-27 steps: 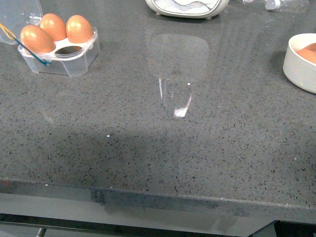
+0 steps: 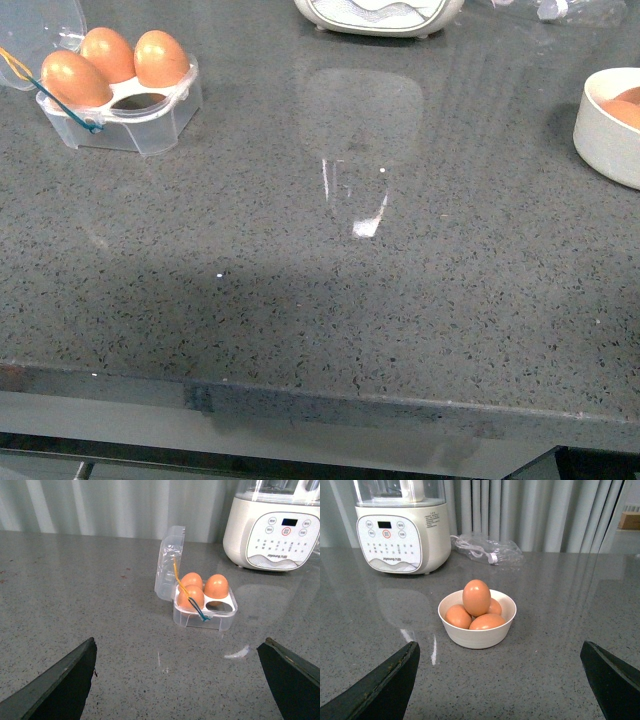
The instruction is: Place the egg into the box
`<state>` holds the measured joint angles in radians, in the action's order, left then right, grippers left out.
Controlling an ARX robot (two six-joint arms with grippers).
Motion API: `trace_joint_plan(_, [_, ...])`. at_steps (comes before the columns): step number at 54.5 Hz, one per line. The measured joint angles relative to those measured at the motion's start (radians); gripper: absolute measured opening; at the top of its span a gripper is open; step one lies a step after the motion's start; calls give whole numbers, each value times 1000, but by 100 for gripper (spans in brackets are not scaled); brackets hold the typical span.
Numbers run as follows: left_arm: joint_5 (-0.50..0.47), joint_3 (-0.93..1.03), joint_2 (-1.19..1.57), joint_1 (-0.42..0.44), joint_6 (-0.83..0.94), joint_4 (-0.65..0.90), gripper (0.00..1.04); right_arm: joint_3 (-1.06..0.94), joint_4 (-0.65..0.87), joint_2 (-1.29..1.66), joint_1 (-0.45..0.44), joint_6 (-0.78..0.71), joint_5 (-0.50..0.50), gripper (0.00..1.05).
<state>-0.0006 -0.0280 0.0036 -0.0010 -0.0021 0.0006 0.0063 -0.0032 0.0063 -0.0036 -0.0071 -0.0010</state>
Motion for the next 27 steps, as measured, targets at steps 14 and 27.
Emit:
trace_joint_plan(14, [0,0,0,0,0,0,98,0,0,0,0,0,0,97])
trace_joint_plan(27, [0,0,0,0,0,0,98,0,0,0,0,0,0,97])
